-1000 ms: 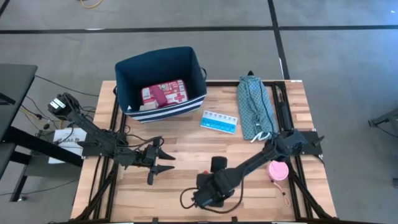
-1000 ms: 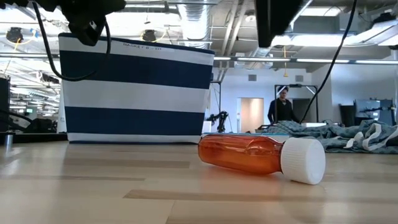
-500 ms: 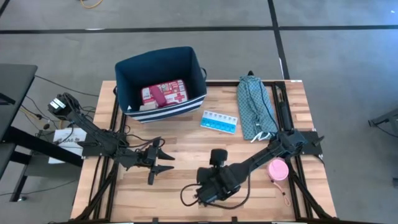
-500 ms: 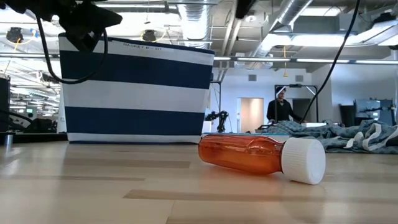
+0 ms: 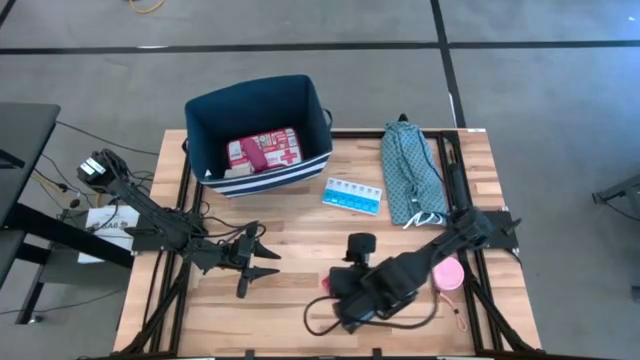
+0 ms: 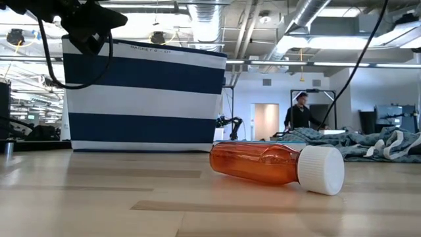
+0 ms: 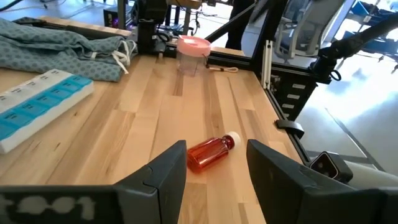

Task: Pick & place medical supplies in basket/bin
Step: Put the red medicine bottle into the blue bin

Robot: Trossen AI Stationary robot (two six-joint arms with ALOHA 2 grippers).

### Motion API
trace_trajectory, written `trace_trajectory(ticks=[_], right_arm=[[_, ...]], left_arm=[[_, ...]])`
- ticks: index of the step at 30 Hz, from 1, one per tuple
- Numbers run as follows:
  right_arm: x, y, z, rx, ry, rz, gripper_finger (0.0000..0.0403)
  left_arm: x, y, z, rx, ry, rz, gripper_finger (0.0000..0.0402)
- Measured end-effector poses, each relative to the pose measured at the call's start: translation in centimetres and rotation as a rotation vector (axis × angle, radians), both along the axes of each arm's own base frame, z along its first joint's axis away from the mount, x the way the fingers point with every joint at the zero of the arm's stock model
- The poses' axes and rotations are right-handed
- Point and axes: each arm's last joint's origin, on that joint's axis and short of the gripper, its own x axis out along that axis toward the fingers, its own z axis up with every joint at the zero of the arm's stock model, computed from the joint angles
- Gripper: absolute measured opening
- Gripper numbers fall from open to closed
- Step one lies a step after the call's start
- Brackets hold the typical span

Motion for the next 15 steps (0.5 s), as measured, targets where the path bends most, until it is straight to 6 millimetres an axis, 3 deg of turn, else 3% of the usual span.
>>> trace_trajectory(ticks=[8, 15], right_arm=[[-2.3, -0.7, 3.7, 0.051, -0.136, -0.049, 0.0235], [-0.3, -0.5, 2.7, 0.208, -0.166, -0.128, 0.0235]], left_arm=[[0.0, 0.0, 0.0, -0.006, 0.0, 0.003, 0.0157], [0.0, 0.0, 0.0, -0.005, -0.001, 0.007, 0.0157]])
